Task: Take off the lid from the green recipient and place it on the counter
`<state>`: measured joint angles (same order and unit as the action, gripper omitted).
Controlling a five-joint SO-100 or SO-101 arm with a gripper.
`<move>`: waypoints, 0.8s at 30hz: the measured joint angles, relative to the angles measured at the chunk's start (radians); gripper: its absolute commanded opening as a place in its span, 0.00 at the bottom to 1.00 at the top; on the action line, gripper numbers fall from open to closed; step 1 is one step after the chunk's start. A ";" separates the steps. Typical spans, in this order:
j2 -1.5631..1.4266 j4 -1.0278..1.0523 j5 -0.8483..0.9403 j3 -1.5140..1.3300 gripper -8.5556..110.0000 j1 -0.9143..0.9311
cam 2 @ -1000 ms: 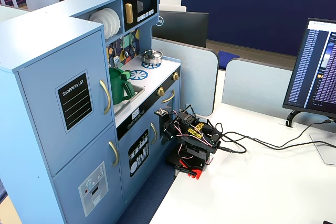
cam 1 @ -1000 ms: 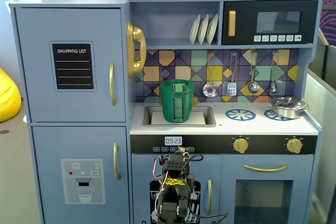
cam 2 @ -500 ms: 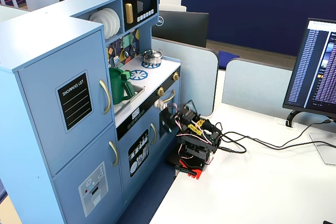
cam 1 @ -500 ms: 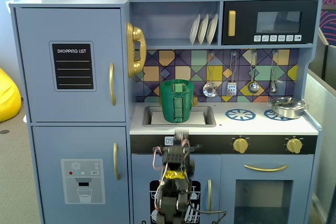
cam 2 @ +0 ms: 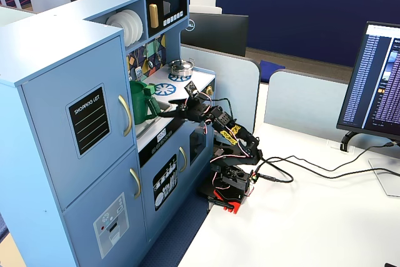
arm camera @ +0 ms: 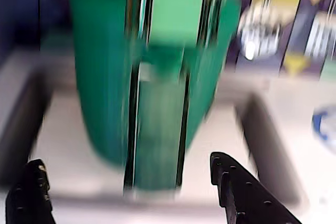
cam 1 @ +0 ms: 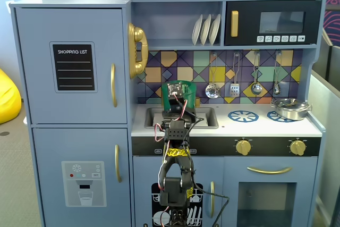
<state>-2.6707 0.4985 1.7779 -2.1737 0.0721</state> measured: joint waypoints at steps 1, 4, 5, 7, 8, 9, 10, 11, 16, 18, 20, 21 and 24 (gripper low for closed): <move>0.020 -0.020 0.000 0.017 0.37 0.000; 0.083 -0.083 -0.011 0.064 0.37 0.000; 0.104 -0.104 -0.015 0.081 0.37 0.000; 0.147 -0.141 -0.023 0.112 0.38 0.000; 0.167 -0.158 -0.028 0.124 0.38 0.000; 0.187 -0.172 -0.034 0.138 0.37 0.006; 0.210 -0.183 -0.041 0.153 0.37 0.011; 0.227 -0.189 -0.046 0.163 0.37 0.017; 0.310 -0.209 -0.057 0.225 0.37 0.029; 0.337 -0.219 -0.063 0.249 0.37 0.026; 0.367 -0.222 -0.067 0.275 0.37 0.025; 0.379 -0.222 -0.071 0.287 0.37 0.025; 0.414 -0.222 -0.084 0.321 0.36 0.025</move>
<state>-2.2565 0.2761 1.6935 -1.8530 0.0966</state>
